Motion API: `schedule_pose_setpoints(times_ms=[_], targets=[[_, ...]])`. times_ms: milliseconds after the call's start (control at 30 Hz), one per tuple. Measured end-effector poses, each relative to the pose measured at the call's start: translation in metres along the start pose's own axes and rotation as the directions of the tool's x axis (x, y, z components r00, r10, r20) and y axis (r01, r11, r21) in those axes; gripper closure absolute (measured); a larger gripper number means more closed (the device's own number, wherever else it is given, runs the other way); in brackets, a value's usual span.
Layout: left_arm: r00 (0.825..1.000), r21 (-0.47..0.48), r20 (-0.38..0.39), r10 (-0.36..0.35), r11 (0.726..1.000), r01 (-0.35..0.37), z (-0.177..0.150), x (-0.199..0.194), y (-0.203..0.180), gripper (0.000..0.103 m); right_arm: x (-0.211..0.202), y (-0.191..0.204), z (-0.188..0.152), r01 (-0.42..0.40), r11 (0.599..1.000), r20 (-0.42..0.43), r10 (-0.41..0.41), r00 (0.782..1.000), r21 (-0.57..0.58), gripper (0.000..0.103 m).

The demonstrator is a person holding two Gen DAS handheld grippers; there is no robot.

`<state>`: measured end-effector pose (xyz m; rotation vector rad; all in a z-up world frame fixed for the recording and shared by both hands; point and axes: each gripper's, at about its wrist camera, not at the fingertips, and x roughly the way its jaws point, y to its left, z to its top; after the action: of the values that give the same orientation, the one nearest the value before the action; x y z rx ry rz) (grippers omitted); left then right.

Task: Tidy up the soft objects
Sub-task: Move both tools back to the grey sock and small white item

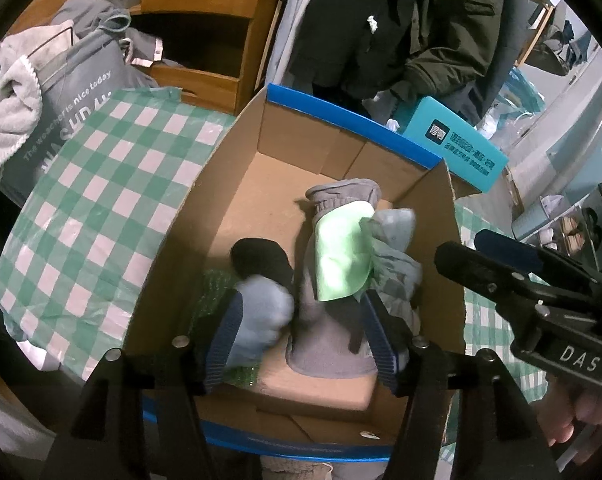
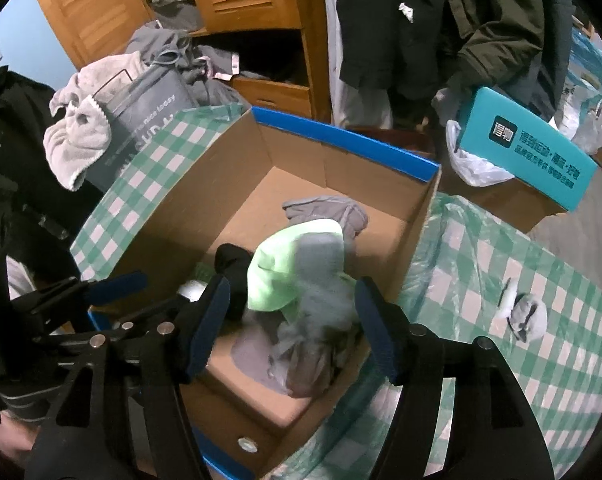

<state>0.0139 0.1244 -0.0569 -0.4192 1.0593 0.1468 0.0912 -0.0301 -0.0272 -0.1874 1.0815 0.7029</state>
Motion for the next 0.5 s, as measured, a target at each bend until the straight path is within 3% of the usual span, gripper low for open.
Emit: schedule_pose_setpoints(times_ms=[500], targets=[[1.0, 0.045, -0.009, -0.026, 0.999, 0.026, -0.003, 0.003, -0.028, 0.04, -0.02, -0.033, -0.015, 0.026, 0.997, 0.018, -0.027, 0.999, 0.066, 0.032]])
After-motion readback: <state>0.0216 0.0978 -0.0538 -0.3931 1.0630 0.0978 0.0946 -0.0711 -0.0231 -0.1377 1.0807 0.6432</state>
